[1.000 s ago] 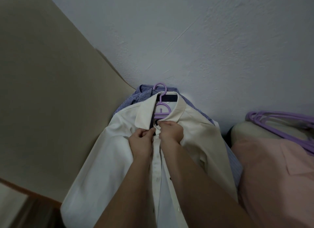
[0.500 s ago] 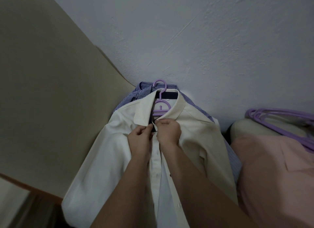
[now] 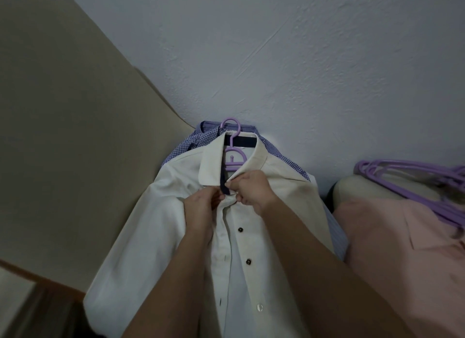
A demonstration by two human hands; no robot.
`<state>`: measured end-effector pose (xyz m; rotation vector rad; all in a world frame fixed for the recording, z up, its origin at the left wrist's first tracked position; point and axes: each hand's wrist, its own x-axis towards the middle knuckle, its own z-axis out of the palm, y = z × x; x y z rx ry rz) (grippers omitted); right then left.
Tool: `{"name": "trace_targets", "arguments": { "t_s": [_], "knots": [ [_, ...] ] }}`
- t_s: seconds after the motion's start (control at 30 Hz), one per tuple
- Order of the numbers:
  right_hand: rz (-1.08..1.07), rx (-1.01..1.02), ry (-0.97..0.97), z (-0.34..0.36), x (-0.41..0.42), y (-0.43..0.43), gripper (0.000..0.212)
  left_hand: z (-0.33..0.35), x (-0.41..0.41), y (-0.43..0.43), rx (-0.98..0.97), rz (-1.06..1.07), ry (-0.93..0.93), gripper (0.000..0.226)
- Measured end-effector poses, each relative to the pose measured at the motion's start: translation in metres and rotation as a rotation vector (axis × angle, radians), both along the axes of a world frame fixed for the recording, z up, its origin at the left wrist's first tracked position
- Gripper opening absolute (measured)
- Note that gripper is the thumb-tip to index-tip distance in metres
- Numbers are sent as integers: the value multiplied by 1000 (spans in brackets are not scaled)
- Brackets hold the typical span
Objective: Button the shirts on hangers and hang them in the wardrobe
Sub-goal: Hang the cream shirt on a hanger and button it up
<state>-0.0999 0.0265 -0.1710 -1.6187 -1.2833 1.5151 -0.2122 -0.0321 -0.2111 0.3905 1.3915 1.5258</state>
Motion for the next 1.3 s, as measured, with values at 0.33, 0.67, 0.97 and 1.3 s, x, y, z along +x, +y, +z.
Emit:
{"name": "trace_targets", "arguments": {
  "t_s": [0.33,0.67,0.97,1.3],
  "knots": [
    [82,157,-275,0,-8,5,20,6,-7,3,-40,-109,48,9],
    [397,506,-836,19,-12,-14,6,7,-11,13,-127,-147,174,9],
    [242,657,-831,4,-15,-14,16,5,-1,7,-43,-89,466,11],
    [15,524,-404,7,-2,3,6,35,-1,41,-87,-196,838,17]
  ]
}}
